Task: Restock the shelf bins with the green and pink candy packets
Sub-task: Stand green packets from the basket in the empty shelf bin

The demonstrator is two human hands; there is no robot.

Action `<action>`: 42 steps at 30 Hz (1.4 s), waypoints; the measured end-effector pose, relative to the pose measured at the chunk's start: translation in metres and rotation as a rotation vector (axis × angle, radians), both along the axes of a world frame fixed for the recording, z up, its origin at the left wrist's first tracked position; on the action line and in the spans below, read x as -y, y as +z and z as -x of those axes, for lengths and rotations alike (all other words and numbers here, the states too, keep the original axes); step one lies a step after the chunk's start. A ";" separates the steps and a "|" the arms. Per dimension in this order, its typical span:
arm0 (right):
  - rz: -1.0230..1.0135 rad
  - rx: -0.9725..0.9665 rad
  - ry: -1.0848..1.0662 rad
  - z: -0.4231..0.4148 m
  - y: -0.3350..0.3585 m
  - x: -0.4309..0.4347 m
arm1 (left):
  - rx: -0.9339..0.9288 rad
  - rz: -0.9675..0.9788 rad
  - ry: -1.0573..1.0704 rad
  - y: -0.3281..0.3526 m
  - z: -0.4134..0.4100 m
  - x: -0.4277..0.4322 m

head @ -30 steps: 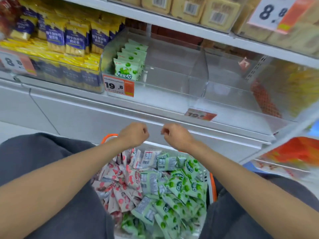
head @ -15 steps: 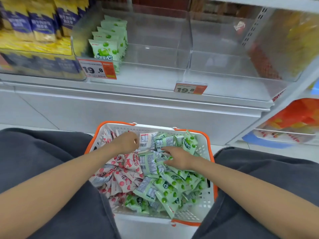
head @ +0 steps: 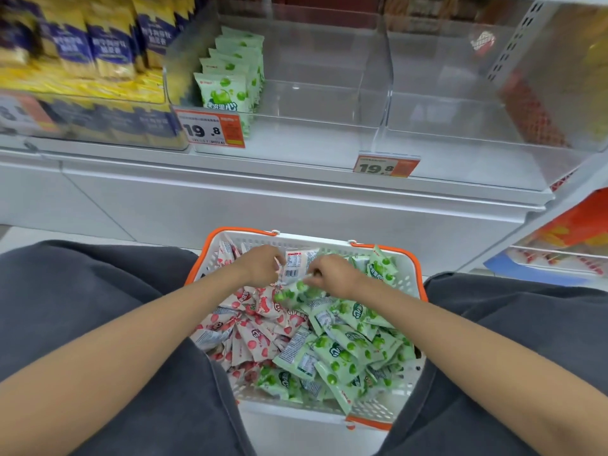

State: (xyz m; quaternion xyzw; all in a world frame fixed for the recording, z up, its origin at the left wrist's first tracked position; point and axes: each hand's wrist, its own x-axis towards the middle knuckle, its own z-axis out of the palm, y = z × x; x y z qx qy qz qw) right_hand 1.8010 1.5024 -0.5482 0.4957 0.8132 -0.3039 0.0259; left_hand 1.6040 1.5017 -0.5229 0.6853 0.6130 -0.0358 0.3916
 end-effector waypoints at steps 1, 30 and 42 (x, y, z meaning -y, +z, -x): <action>0.004 -0.056 -0.075 0.001 0.010 -0.006 | 0.072 0.031 0.018 0.002 -0.002 -0.001; -0.327 -0.840 -0.475 0.064 0.217 -0.098 | 0.560 -0.924 0.767 0.159 0.053 -0.081; -0.285 -0.319 -0.295 0.161 0.204 -0.205 | -0.276 -1.224 0.355 0.156 0.111 -0.141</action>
